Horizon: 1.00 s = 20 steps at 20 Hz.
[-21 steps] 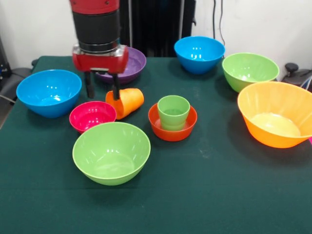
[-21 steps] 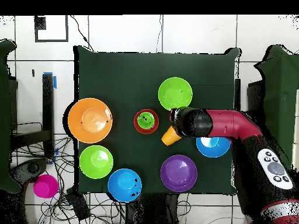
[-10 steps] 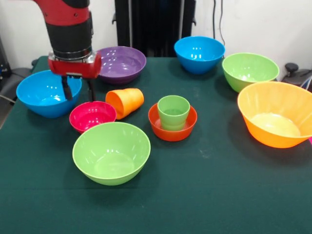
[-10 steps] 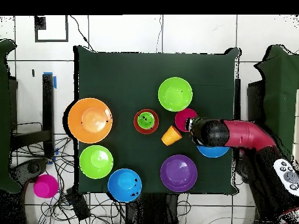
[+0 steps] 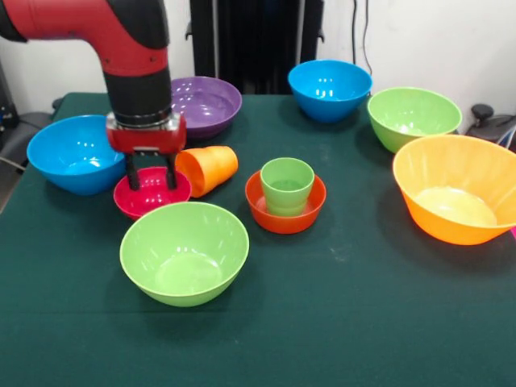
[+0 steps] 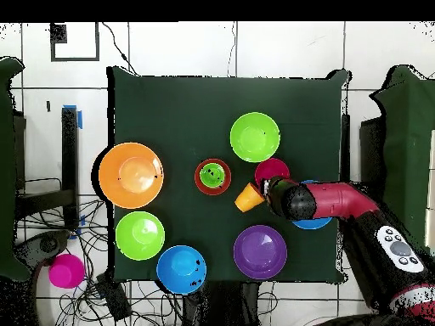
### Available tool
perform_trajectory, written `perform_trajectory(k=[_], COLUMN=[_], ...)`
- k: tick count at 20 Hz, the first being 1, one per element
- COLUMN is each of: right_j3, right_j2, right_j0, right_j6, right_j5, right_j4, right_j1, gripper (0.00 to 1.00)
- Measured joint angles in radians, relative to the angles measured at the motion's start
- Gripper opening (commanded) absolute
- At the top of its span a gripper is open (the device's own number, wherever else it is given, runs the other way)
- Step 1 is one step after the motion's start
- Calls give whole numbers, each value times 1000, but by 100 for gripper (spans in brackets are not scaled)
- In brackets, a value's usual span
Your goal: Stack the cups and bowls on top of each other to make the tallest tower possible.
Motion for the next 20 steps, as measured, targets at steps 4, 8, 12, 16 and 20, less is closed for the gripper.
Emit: perform_trajectory(k=[4,8,12,16,20], right_j3=[4,4,7,11,16], right_j2=[0,0,0,0,0], right_j0=[11,17,22,22,22], right_j6=[0,0,0,0,0], right_j5=[-45,-70,-75,-75,-75], right_j4=[-22,-24,-25,-25,-25], right_j1=[26,27,27,27,22], gripper=[100,100,100,100,100])
